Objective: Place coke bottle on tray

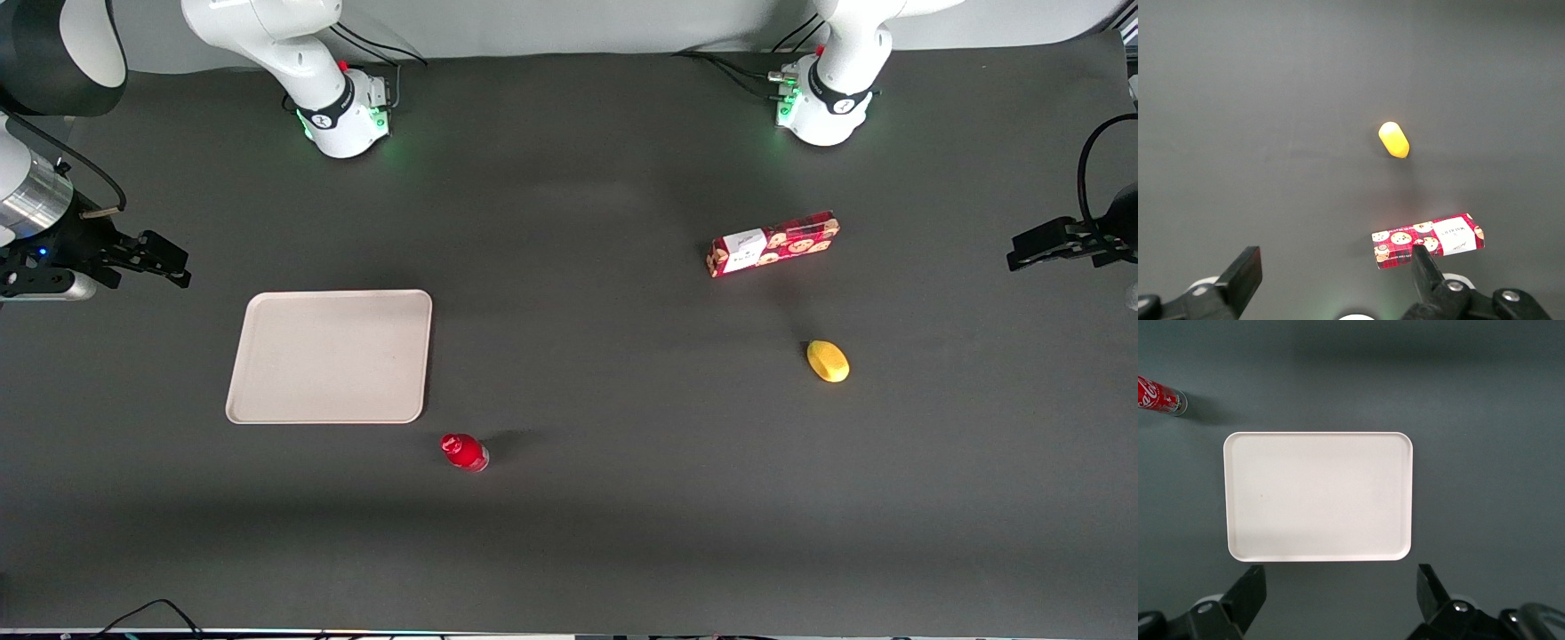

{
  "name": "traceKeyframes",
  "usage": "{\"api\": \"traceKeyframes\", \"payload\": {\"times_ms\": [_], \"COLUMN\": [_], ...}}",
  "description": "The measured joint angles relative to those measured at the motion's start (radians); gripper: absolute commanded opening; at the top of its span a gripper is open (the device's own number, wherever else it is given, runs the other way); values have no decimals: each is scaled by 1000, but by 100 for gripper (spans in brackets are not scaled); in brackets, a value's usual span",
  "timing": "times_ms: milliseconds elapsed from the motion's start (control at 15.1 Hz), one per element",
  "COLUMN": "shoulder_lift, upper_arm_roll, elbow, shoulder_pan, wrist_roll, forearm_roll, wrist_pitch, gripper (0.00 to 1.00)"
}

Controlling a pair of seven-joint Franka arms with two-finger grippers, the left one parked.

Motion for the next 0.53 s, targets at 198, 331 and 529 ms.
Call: {"api": "traceKeyframes", "payload": {"times_ms": [198,331,529], "shoulder_lift": [0,0,1], "upper_arm_roll": [0,0,6], "elbow": [0,2,11], "shoulder_pan": [0,0,8], "wrist_roll": [0,0,0], "forearm_roll": [0,0,0], "wrist_pitch": [0,1,6], "gripper": [100,100,100]}}
